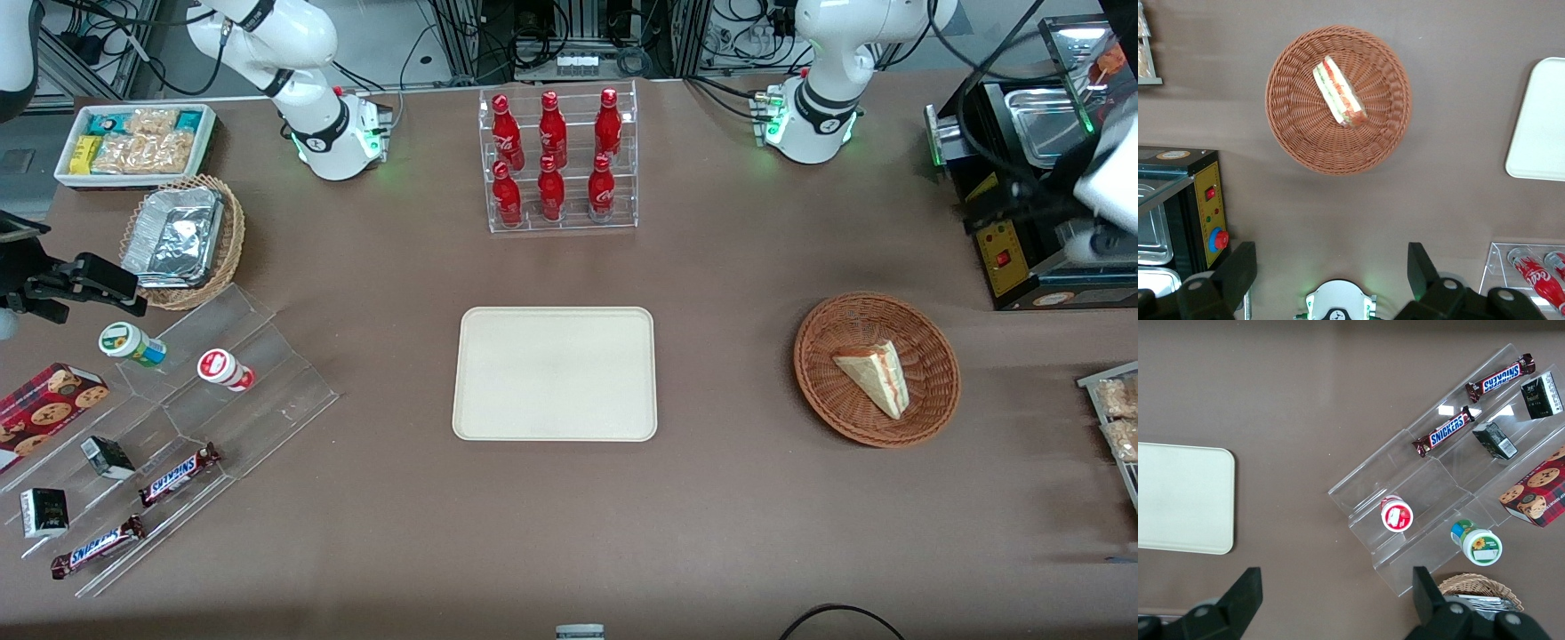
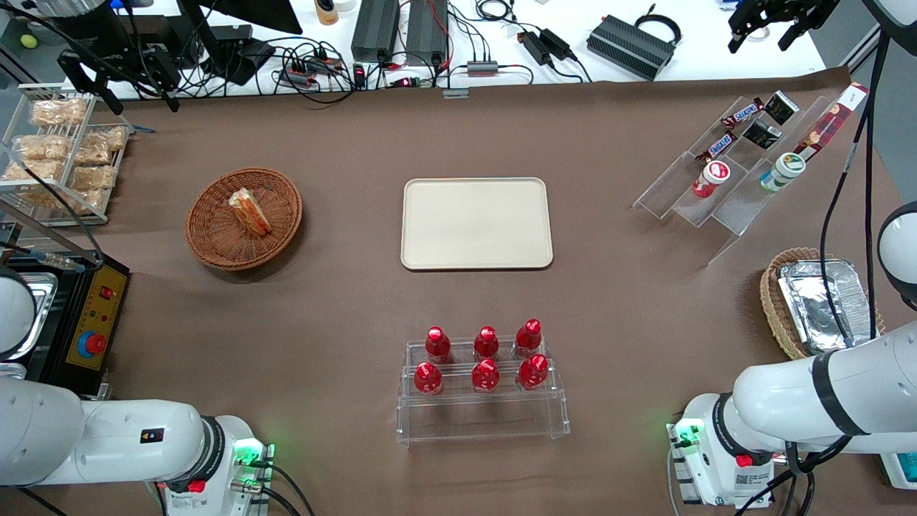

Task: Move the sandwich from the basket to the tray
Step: 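Move the left gripper from rest toward the wicker basket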

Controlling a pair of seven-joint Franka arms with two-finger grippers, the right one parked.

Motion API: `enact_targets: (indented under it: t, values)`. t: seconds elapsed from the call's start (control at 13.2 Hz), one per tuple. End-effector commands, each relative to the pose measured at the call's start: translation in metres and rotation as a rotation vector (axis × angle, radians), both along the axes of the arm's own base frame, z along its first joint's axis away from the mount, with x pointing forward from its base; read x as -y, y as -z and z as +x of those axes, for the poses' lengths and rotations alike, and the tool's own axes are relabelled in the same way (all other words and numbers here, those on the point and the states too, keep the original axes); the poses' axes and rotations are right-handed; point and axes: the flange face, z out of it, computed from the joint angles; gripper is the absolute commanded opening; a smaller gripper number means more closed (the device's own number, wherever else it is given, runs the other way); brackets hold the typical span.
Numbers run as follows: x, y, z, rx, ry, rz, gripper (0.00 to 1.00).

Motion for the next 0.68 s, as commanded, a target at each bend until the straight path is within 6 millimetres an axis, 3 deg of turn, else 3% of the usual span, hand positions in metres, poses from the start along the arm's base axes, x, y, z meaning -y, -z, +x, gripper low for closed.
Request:
enact_targets:
  t: [0.0, 0.23, 0.61]
  values:
    - [-0.020, 0.025, 0.017, -0.010, -0.040, -0.004, 1.00]
    - [-0.025, 0.068, 0.030, 0.023, -0.141, 0.043, 1.00]
    - [-0.022, 0.145, 0.034, 0.101, -0.346, 0.068, 1.00]
